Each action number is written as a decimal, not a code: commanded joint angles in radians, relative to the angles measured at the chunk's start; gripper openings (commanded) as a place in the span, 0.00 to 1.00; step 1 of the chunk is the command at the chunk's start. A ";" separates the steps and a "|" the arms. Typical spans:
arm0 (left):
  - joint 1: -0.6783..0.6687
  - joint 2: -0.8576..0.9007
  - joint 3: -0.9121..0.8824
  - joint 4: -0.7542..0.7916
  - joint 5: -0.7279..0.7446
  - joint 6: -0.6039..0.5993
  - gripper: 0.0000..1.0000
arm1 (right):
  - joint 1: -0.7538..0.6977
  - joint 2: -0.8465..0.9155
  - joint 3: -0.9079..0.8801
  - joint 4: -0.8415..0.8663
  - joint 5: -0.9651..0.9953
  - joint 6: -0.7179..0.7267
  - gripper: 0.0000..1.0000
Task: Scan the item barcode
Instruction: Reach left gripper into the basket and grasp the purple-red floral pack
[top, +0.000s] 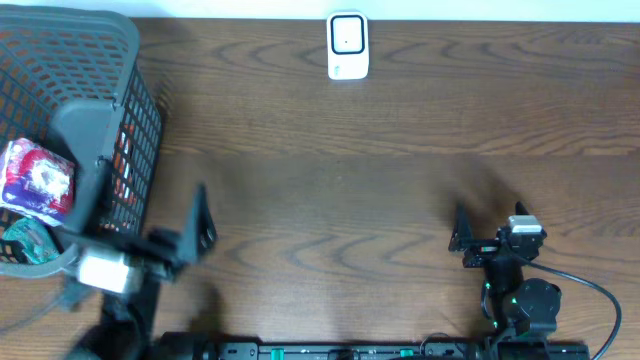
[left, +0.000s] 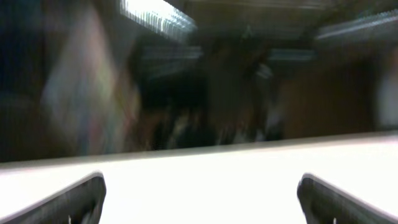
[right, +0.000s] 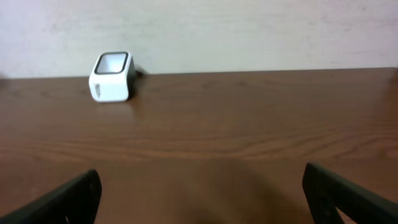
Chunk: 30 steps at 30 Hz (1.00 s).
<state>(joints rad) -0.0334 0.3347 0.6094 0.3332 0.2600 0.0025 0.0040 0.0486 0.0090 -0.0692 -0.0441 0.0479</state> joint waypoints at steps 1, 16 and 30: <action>0.007 0.354 0.455 -0.380 -0.322 0.193 0.97 | -0.017 -0.004 -0.003 -0.005 0.009 0.000 0.99; 0.560 1.238 1.337 -1.237 -0.483 0.252 0.98 | -0.017 -0.004 -0.003 -0.005 0.009 0.000 0.99; 0.671 1.315 0.958 -1.210 -0.481 0.576 0.98 | -0.018 -0.004 -0.003 -0.005 0.009 0.000 0.99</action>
<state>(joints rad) 0.6373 1.6421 1.6516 -0.9047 -0.2157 0.4377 0.0040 0.0502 0.0078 -0.0704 -0.0441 0.0479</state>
